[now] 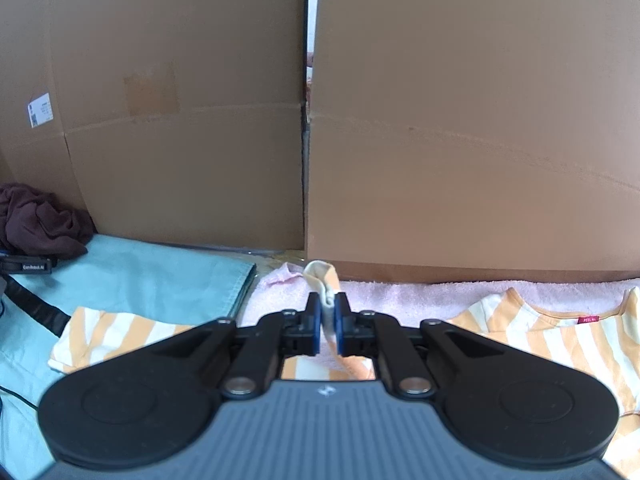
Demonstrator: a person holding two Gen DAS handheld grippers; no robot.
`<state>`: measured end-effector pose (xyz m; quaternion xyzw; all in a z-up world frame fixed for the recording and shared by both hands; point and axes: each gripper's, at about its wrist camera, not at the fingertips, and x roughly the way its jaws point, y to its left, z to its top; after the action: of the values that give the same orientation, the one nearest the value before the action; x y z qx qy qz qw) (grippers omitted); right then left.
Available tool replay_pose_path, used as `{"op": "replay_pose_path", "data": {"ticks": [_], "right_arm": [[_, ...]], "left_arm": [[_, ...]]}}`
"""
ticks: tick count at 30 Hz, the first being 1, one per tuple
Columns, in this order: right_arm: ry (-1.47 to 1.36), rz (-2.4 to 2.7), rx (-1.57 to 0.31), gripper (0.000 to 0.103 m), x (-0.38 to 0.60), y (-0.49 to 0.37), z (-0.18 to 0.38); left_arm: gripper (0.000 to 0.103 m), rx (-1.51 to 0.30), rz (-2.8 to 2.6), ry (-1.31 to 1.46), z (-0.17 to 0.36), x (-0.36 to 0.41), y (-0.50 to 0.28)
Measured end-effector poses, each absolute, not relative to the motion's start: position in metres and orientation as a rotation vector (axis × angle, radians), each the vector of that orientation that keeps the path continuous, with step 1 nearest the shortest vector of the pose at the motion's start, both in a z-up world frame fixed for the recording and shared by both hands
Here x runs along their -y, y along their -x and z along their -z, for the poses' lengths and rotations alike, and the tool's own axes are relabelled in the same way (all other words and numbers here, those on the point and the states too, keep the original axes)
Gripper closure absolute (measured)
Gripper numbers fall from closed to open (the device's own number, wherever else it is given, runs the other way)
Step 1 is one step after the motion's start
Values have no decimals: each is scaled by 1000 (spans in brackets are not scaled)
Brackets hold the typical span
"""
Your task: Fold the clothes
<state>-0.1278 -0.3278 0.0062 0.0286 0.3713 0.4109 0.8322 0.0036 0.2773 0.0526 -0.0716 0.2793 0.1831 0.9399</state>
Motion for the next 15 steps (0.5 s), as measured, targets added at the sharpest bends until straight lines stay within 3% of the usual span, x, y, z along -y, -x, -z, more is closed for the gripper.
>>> {"op": "replay_pose_path", "data": {"ticks": [7, 8, 9, 13, 15], "right_arm": [[10, -883, -810, 61, 324, 106, 27], [22, -902, -821, 76, 322, 107, 27], [33, -922, -832, 99, 320, 108, 27], [108, -1056, -850, 97, 310, 131, 10], [117, -1109, -806, 89, 301, 146, -1]], "left_arm": [[96, -582, -356, 152, -54, -258, -6], [95, -582, -355, 146, -54, -256, -5], [95, -582, -354, 140, -54, -255, -5], [95, -570, -348, 103, -58, -249, -2], [95, -566, -350, 96, -59, -248, -3]]}}
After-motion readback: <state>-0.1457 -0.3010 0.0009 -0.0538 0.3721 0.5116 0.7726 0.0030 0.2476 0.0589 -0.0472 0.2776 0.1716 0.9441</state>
